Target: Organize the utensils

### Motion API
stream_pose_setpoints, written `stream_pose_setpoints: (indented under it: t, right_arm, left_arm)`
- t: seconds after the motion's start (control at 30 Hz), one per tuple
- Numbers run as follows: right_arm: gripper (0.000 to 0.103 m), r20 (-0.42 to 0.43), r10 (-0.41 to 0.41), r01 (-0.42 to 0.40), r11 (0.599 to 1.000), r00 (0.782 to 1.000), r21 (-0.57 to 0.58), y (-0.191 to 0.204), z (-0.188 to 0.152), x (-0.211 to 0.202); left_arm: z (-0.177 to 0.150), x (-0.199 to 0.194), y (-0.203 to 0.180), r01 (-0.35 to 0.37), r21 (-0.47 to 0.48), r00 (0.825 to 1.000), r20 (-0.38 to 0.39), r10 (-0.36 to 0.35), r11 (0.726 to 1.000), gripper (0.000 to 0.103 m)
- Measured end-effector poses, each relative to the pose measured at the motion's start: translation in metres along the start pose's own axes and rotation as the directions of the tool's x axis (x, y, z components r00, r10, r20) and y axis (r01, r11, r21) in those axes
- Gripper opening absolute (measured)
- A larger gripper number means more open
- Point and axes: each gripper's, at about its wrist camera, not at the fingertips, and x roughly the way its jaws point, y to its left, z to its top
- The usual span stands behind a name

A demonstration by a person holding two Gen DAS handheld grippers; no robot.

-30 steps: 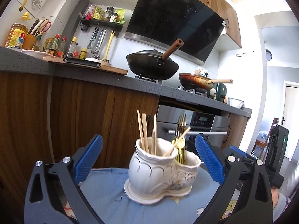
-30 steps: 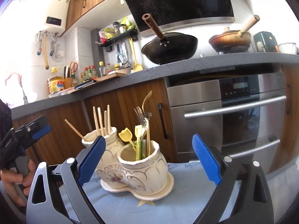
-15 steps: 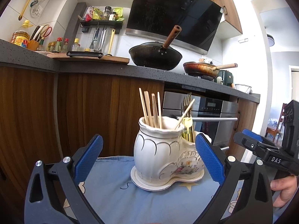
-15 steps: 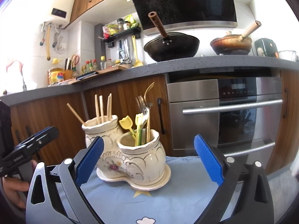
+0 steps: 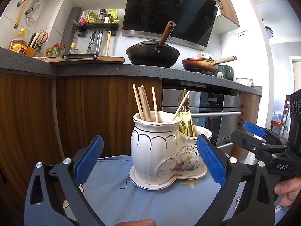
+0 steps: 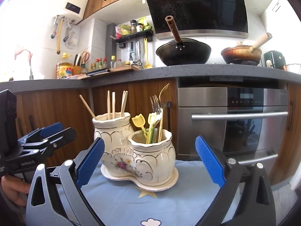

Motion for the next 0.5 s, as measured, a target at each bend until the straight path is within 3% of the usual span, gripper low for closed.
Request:
stream_pose_setpoints:
  t: [0.5]
  right_arm:
    - [0.097, 0.002, 0.010, -0.010, 1.000, 1.000, -0.012, 0.0027, 0.0017, -0.0014]
  left_arm:
    - [0.0007, -0.0028, -0.0036, -0.001, 0.017, 1.000, 0.013, 0.001, 1.000, 0.098]
